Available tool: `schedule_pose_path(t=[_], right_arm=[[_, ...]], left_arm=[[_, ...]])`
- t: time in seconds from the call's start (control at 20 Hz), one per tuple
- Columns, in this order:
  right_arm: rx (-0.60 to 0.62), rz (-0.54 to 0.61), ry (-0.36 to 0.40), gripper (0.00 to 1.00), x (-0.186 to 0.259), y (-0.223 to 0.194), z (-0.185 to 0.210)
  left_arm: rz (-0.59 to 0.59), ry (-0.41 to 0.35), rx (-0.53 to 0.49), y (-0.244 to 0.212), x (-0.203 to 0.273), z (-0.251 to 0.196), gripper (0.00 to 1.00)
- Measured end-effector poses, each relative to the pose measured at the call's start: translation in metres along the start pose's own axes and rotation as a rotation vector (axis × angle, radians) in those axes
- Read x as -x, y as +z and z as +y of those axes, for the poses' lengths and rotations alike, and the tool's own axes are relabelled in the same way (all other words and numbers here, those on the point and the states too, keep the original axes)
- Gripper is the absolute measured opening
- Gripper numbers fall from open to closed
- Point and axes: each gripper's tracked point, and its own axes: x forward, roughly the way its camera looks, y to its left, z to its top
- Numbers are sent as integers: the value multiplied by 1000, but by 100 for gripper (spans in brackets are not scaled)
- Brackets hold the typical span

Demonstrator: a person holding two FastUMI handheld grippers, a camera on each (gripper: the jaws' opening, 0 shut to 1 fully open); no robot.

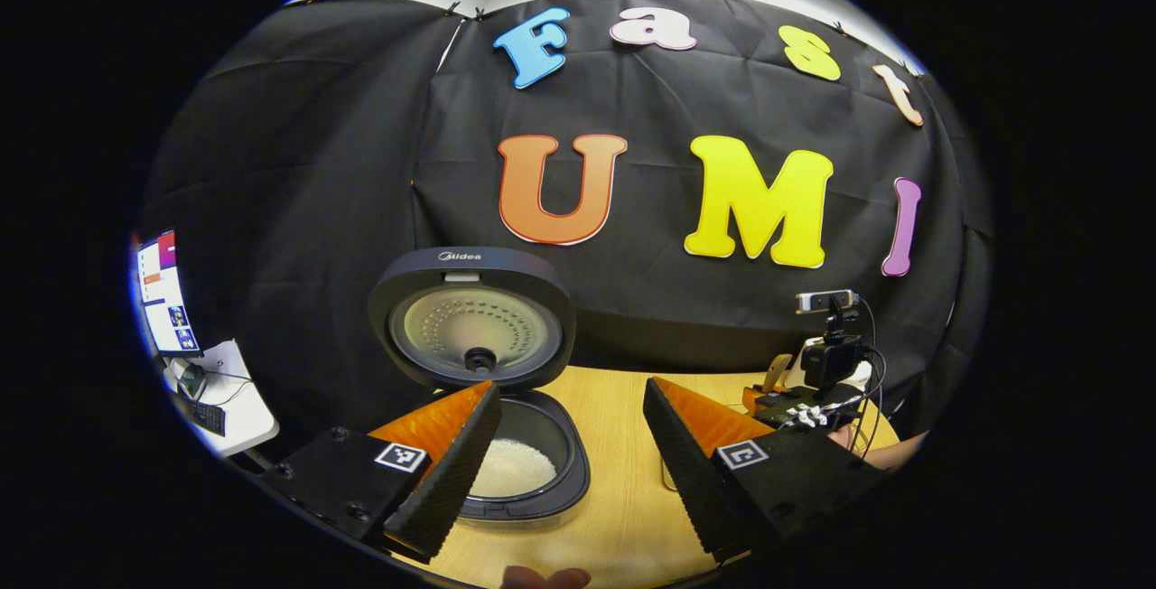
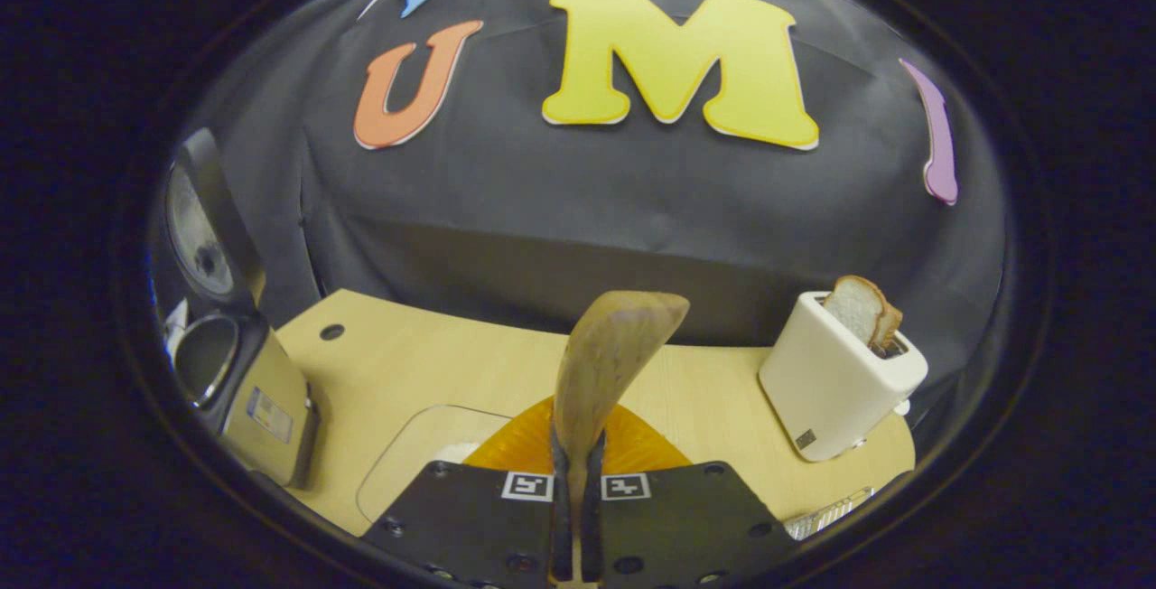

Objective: Close the left gripper, press the button to open the rice cooker; take a wooden spoon from the chopstick holder with the right hand, scoop a spoonful of rice and pour it into the rice cooker, then put the wooden spoon back into the chopstick holder.

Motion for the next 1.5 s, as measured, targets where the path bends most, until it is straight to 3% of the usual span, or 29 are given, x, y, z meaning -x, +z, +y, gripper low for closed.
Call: schedule_pose_path(t=[0.2,0.45,0.8,1.1,1.5], right_arm=[[93,13,-79,5,-14,-14,-3],[97,50,-84,5,-24,-28,14],[-155,118,68,5,-18,-37,66],[-393,157,144,5,-6,-37,71],[-576,172,263,5,11,-23,79]], left_arm=[[6,3,4,-3,-1,18,100],[13,23,17,-5,1,34,100],[21,54,26,-9,8,44,100],[17,57,34,-7,7,44,100],[23,52,35,-5,14,28,100]])
